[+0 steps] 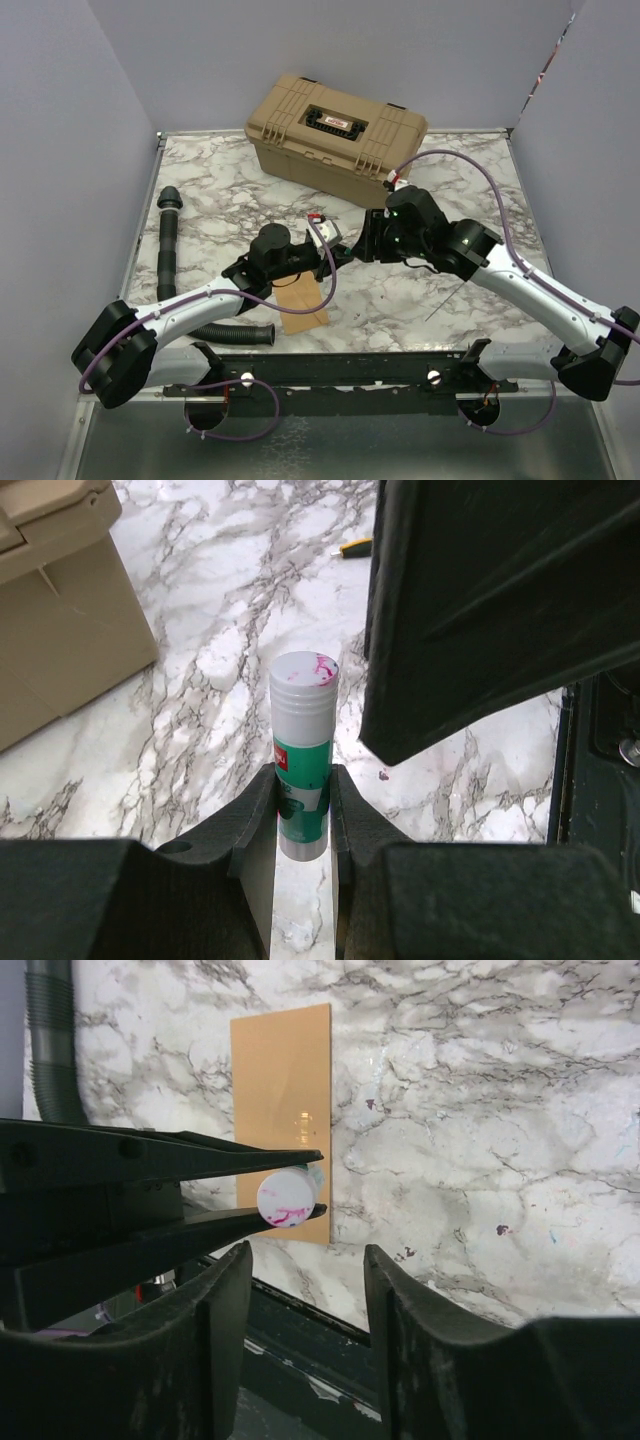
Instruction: Place the letter into the envelope and seal it
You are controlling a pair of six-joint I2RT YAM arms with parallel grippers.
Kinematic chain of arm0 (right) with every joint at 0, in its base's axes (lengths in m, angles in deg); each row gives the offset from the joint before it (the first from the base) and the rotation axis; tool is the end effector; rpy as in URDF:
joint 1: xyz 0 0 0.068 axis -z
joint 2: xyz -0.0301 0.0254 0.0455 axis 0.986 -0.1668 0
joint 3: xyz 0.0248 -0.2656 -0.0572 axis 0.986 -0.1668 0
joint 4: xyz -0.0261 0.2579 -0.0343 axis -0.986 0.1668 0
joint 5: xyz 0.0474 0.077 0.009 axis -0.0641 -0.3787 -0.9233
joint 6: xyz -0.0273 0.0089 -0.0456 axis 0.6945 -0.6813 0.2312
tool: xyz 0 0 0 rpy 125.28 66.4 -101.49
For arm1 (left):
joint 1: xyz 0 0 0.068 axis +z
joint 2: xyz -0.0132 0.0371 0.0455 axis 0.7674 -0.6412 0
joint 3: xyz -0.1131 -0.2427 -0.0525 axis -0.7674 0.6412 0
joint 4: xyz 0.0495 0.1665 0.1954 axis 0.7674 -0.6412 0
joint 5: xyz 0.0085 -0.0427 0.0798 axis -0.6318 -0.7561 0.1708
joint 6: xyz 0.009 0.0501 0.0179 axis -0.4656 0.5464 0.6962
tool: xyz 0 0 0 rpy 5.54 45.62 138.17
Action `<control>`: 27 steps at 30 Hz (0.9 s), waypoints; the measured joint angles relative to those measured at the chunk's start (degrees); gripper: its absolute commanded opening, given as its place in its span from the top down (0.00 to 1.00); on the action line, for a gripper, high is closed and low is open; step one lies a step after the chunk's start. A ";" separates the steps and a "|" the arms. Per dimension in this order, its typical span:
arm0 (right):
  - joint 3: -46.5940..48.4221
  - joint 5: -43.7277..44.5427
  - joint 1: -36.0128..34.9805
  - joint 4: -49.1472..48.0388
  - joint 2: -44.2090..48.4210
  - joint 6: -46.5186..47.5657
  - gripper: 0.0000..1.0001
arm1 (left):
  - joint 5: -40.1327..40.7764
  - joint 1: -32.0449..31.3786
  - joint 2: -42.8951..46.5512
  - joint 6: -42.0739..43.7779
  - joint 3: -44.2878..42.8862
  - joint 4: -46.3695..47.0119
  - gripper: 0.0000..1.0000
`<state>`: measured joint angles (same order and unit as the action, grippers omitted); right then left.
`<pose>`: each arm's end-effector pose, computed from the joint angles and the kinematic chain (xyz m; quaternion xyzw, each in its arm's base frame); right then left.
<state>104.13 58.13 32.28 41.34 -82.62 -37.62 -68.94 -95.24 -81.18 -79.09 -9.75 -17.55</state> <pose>0.1733 0.1885 0.3477 -0.0556 0.9126 0.2476 0.3206 0.1801 -0.2014 0.2559 0.4234 0.6252 -0.3776 0.5360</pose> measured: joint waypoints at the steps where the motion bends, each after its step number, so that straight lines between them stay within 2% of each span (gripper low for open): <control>1: 0.79 0.46 -0.07 0.68 0.39 0.02 0.43 | 0.00 0.00 0.02 0.00 0.00 0.11 1.00; 5: 3.23 2.14 -0.07 1.97 1.75 0.61 0.39 | 0.00 0.00 0.02 0.00 0.00 0.07 1.00; 10: 3.61 2.54 -0.07 2.54 1.86 1.46 0.39 | -0.07 0.00 0.13 0.00 0.00 -0.02 1.00; 16: 3.63 2.38 -0.07 2.47 0.35 2.89 0.52 | -1.51 0.00 0.61 0.02 -0.72 -1.29 1.00; 24: 3.96 1.14 -0.15 2.25 -1.86 3.85 0.58 | -4.92 0.00 0.92 0.11 -1.77 -2.56 1.00; 27: 3.98 0.44 -0.15 2.25 -2.01 4.09 0.72 | -5.64 0.00 0.92 0.33 -1.99 -3.15 1.00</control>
<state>108.11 58.57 32.13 43.59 -84.63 -33.53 -74.58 -95.24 -80.26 -78.76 -11.74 -20.70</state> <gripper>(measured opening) 0.399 0.226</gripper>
